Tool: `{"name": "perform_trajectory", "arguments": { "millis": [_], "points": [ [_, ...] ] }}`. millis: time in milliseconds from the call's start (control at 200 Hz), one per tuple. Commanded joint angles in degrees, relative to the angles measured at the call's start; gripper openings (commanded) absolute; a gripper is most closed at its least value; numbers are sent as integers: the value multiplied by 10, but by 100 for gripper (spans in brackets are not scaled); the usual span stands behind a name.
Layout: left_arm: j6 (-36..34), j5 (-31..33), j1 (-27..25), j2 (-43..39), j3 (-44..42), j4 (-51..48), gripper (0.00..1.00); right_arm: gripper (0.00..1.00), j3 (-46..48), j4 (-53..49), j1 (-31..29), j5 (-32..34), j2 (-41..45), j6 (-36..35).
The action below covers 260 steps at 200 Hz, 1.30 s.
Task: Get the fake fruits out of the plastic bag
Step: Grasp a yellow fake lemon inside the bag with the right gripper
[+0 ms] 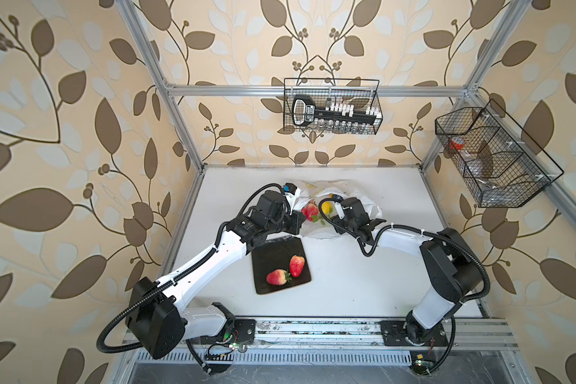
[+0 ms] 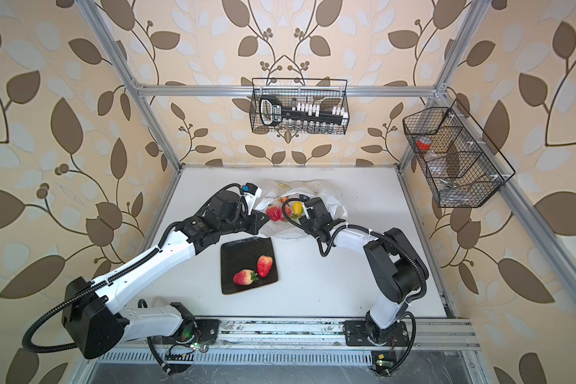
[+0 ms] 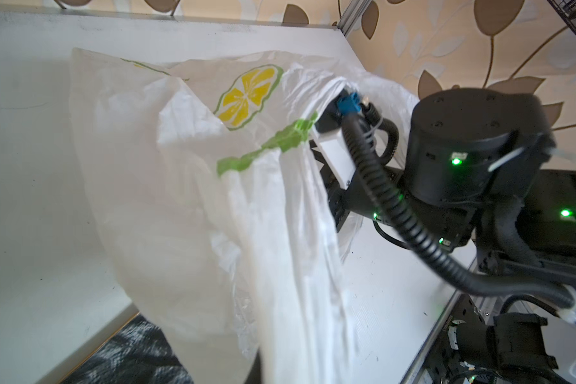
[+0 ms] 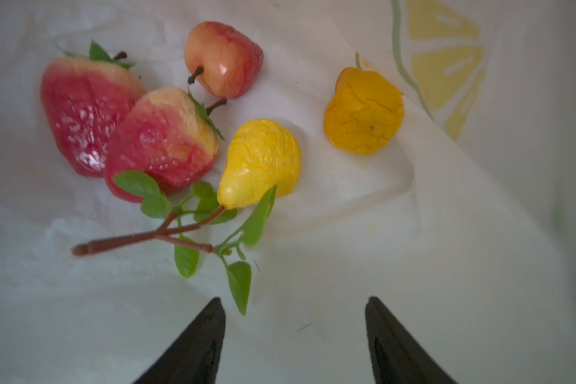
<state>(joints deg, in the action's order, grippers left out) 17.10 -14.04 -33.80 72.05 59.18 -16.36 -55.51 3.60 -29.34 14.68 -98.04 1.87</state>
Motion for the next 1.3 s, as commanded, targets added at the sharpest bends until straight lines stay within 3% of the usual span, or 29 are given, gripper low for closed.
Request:
{"name": "perform_trajectory", "arguments": {
  "millis": [0, 185, 465, 955, 1210, 1295],
  "points": [
    [-1, -21, -3, -11, -2, 14, 0, 73, -42, -20, -2, -9, -20, 172],
    [-1, -21, -3, -4, 7, 14, 0, 79, -98, -12, 2, 1, -63, 310],
    [4, -22, -5, 1, 9, 18, 0, 81, -165, -17, 2, 34, -139, 378],
    [7, -14, -6, 6, 14, 12, 0, 80, -274, -46, 13, 36, -266, 385],
    [18, -2, -5, 12, 16, 13, 0, 80, -271, -66, 12, 30, -272, 369],
    [22, 1, -5, 17, 19, 14, 0, 76, -263, -65, 12, 35, -265, 361]
  ]
}}
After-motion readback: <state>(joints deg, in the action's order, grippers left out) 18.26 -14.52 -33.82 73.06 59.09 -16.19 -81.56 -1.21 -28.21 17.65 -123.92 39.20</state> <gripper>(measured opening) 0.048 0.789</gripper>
